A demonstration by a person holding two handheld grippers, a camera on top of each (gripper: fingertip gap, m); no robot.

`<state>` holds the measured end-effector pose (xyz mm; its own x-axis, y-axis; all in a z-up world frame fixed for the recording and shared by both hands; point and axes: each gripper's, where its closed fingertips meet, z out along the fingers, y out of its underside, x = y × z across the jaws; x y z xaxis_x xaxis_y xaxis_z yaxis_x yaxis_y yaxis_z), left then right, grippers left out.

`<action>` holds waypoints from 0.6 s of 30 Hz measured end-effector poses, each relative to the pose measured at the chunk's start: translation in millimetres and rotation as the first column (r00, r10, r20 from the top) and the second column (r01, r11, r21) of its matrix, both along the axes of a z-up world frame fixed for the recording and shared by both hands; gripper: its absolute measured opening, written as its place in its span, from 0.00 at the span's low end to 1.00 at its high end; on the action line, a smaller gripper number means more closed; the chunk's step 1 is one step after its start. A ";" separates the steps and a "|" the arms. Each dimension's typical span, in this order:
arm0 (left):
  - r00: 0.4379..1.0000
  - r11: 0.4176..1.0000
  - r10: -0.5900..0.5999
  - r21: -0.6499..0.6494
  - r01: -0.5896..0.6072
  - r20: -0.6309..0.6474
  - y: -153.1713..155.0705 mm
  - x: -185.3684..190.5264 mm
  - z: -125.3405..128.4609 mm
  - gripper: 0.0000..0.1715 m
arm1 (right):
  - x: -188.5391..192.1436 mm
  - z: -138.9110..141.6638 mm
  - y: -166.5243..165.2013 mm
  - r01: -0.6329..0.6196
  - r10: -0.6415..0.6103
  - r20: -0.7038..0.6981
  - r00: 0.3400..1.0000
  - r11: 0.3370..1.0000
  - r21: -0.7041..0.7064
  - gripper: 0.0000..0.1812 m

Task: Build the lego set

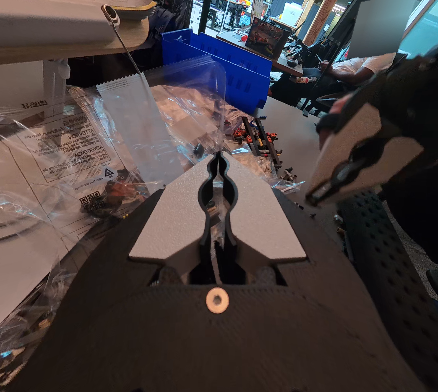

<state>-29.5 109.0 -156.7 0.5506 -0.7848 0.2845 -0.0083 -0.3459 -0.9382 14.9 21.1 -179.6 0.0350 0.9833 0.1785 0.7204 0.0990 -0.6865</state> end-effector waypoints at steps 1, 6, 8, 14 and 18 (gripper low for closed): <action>1.000 1.000 0.001 0.001 -0.001 0.001 0.0 -0.3 0.5 0.00 | -4.1 11.7 11.3 0.020 -0.019 -0.034 0.999 1.000 0.013 0.03; 1.000 1.000 0.004 0.003 -0.004 0.007 0.4 -1.4 1.7 0.00 | -30.7 22.1 61.5 0.090 -0.090 -0.088 0.992 0.996 0.003 0.03; 1.000 1.000 0.002 0.003 -0.002 0.008 0.4 -1.2 1.9 0.00 | -36.9 13.9 77.5 0.138 -0.136 -0.077 0.988 0.990 0.024 0.10; 1.000 1.000 0.001 0.008 -0.001 0.020 1.3 -2.2 6.1 0.00 | -21.9 19.2 71.2 0.160 -0.156 -0.087 0.984 0.986 0.043 0.09; 1.000 1.000 0.001 0.005 -0.001 0.021 1.4 -2.0 4.7 0.00 | -4.5 11.1 25.9 0.022 -0.022 -0.029 0.999 1.000 0.003 0.07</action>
